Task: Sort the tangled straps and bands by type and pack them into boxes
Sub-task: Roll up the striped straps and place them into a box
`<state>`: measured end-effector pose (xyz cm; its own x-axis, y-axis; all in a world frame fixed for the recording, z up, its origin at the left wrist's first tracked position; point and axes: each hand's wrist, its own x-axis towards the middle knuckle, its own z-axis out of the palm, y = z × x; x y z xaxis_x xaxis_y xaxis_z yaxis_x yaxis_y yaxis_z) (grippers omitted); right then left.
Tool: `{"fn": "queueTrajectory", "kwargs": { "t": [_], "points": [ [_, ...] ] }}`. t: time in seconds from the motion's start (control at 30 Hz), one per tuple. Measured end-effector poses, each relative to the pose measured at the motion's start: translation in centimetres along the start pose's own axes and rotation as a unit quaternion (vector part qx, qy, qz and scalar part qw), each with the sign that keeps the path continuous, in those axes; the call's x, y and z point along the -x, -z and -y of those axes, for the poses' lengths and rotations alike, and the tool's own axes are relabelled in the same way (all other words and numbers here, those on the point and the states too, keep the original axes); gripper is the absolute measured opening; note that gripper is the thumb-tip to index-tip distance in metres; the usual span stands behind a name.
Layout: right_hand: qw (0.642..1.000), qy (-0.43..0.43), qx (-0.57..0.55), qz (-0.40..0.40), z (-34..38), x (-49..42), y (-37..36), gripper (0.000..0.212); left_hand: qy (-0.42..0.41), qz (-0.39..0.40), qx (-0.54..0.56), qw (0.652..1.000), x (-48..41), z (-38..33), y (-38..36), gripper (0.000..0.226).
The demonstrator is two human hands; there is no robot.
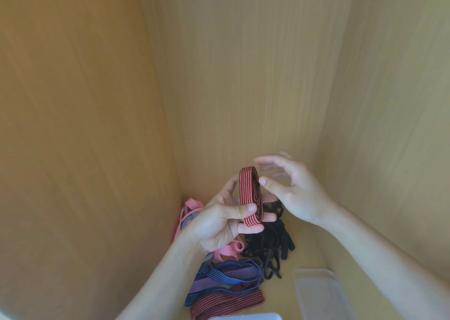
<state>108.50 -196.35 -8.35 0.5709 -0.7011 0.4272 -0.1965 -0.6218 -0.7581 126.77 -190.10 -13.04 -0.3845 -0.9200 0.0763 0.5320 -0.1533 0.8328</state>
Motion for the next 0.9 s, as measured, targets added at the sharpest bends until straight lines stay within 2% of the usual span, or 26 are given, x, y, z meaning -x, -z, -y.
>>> {"fn": "queueTrajectory", "kwargs": {
  "t": [0.1, 0.23, 0.33, 0.43, 0.53, 0.77, 0.9],
  "points": [
    [0.996, -0.057, -0.037, 0.053, -0.4, 0.0, -0.3, 0.039, 0.017, -0.007, -0.031, 0.999, 0.0, 0.2, -0.2, 0.074],
    [0.997, -0.040, 0.003, 0.071, -1.3, 0.2, -0.6, 0.039, 0.020, -0.026, -0.087, 0.996, 0.4, 0.8, 0.6, 0.062],
    [0.997, -0.031, 0.023, 0.062, -2.0, 0.4, -1.2, 0.042, 0.025, -0.083, -0.138, 0.987, 0.9, 0.9, 0.1, 0.054],
    [0.997, -0.023, 0.063, 0.049, -2.5, 0.9, -2.0, 0.043, 0.021, -0.162, -0.244, 0.956, 1.4, 1.6, 0.2, 0.050],
    [0.994, -0.061, 0.082, 0.031, -3.3, 1.1, -2.4, 0.044, 0.008, -0.208, -0.331, 0.920, 2.0, 2.5, 0.2, 0.052],
    [0.981, -0.135, 0.131, 0.045, -4.5, 2.3, -3.6, 0.050, -0.006, -0.287, -0.370, 0.884, 3.0, 4.2, 1.2, 0.050],
    [0.975, -0.190, 0.116, 0.008, -4.9, 3.6, -3.8, 0.060, -0.023, -0.293, -0.379, 0.878, 3.5, 5.0, 1.4, 0.043]
  ]
}}
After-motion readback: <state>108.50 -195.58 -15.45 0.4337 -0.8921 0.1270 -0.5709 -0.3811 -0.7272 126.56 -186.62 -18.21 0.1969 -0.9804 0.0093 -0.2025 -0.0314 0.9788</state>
